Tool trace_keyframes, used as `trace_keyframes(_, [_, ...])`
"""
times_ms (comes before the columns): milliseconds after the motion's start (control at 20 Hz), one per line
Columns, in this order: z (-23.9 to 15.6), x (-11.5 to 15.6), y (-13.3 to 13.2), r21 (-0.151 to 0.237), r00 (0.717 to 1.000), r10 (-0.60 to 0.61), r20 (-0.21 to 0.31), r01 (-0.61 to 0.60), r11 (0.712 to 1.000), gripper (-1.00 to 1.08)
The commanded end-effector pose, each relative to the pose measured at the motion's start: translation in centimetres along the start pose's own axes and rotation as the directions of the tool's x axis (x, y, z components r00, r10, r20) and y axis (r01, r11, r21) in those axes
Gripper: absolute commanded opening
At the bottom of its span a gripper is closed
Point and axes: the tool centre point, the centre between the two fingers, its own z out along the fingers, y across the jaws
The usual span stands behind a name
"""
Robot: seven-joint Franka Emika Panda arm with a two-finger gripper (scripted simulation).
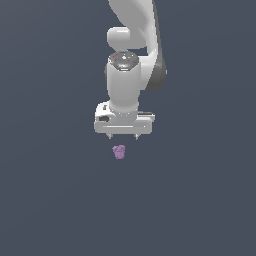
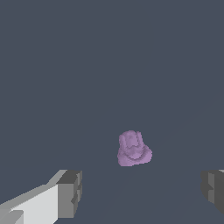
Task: Pick up the object and move it to a goal position.
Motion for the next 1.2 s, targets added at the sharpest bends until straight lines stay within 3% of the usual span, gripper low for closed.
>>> trace_keyframes(0, [0.0, 0.0, 0.0, 0.0, 1.0, 0.0, 0.0, 0.0, 1.0, 1.0])
trace_keyframes(500, [-1.2, 0.8, 1.4, 0.016, 0.997, 0.078, -0.028, -0.077, 0.997, 1.0])
trace_keyframes(1150, [1.6, 0.2, 1.6, 0.015, 1.0, 0.015, -0.008, -0.015, 1.0, 1.0])
